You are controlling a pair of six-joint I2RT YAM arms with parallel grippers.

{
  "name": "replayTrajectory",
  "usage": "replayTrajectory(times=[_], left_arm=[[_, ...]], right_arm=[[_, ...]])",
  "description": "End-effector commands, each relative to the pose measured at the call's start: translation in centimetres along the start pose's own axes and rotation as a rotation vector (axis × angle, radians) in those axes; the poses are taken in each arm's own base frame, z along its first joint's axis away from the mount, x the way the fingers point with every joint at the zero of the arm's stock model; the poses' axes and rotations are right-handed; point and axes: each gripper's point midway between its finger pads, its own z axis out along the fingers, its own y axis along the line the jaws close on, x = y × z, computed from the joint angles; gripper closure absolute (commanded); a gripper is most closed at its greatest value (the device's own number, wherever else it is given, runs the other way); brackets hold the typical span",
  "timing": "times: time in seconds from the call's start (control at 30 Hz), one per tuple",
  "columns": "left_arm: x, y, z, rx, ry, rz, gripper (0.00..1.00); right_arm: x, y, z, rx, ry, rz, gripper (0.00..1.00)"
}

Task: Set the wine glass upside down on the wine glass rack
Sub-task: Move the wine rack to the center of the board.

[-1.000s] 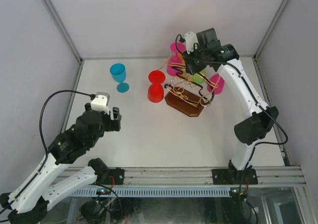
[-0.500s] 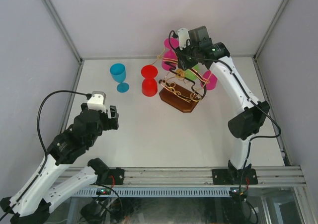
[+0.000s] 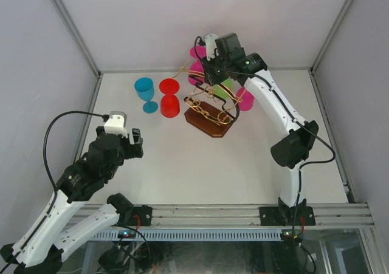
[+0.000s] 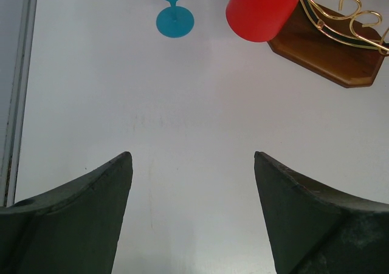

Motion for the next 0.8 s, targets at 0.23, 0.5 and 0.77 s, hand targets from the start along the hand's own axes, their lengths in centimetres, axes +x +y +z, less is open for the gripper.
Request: replayTrajectory(times=[0.23,0.5,0.77], left_arm=[[-2.5,0.8,-1.0,-0.021,-0.067,-0.038,0.15],[-1.9,1.0,-1.0,-0.025,-0.064,-0.038,0.15],[-1.7,1.2,-1.0,-0.033,-0.067,-0.033,0.15]], right_arm=[[-5.8,2.6,-2.7,-0.058,-0.204,0.047,0.67],[-10.2,1.9,-11.1,-0.074,-0.433,0.056,0.42],[-10.4,-5.1,-15.9,-0.002,-0.575,0.172,0.27]])
